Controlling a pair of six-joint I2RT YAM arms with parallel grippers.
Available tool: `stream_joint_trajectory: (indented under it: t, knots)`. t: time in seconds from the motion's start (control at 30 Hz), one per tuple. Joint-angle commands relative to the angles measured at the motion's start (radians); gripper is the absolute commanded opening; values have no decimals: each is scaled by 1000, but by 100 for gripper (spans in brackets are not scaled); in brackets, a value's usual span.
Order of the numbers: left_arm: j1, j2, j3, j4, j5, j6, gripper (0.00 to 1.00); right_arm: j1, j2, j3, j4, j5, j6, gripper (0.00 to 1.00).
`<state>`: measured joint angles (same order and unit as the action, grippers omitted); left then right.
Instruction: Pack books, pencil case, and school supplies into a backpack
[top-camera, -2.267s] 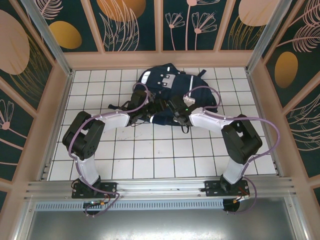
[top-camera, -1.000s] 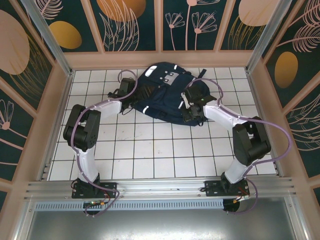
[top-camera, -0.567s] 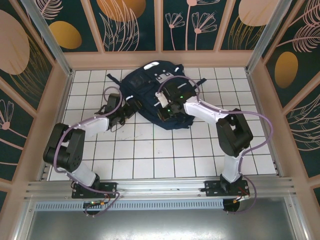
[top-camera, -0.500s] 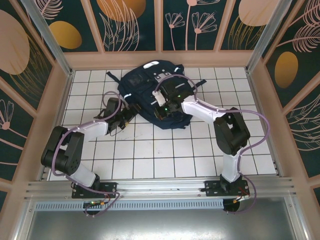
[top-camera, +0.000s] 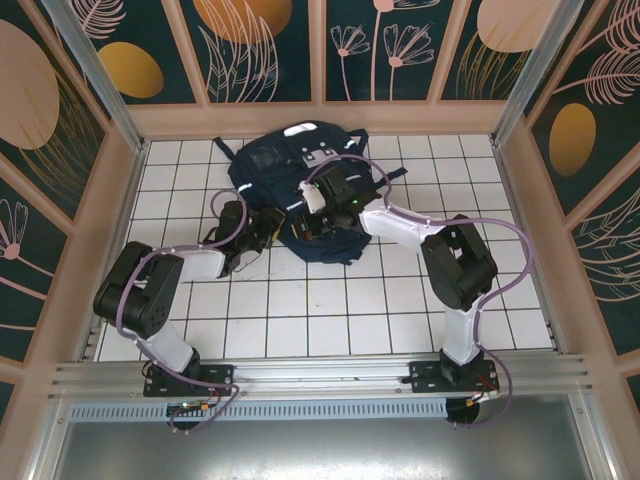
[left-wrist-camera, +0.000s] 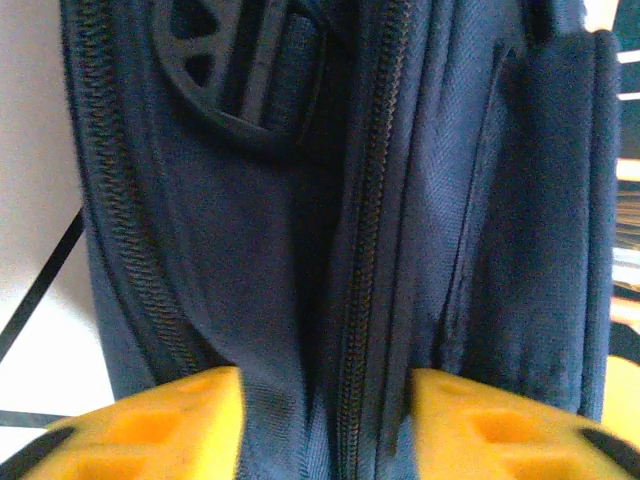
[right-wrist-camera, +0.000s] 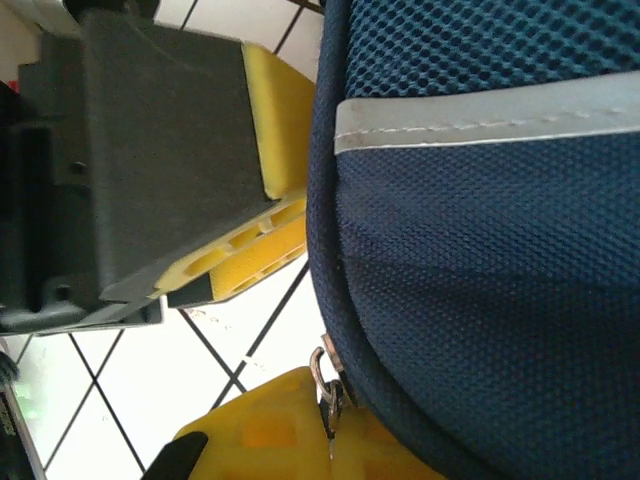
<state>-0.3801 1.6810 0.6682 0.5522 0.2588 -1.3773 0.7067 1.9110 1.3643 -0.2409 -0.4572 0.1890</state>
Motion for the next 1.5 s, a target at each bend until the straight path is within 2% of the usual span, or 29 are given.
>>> stream_joint_trajectory:
  t: [0.0, 0.03, 0.1, 0.17, 0.33, 0.47, 0.57, 0.73, 0.83, 0.97, 1.17, 1.33, 1.47]
  knots:
    - [0, 61, -19, 155, -20, -54, 29, 23, -110, -54, 82, -123, 68, 0]
    - [0, 70, -18, 162, -20, -54, 22, 23, -116, -71, 90, -122, 74, 0]
    - [0, 74, -16, 165, -26, -39, 0, 23, -116, -91, 69, -109, 74, 0]
    - [-1, 70, -10, 135, -45, -15, 0, 23, -110, -96, 3, -63, 44, 0]
    - [6, 39, -7, 56, -109, 47, 0, 16, -114, -105, -229, 143, -84, 0]
    - [13, 2, 3, 26, -98, 71, 0, -16, -127, -114, -352, 303, -135, 0]
    - [14, -1, 8, 20, -76, 82, 0, -58, -149, -117, -367, 367, -147, 0]
    - [15, -19, 23, -49, -62, 134, 0, -103, -163, -72, -389, 545, -170, 0]
    - [15, -34, 23, -83, -65, 157, 0, -130, -159, -37, -379, 600, -189, 0]
    - [15, -48, 19, -103, -49, 173, 0, -154, -131, 1, -340, 718, -267, 0]
    - [17, -79, 16, -159, -45, 214, 0, -272, -53, 77, -264, 695, -383, 0]
    - [26, -91, 22, -193, -28, 241, 0, -348, 34, 156, -225, 614, -484, 0]
    - [36, -102, 22, -218, -29, 262, 0, -356, 55, 117, -89, 600, -639, 0]
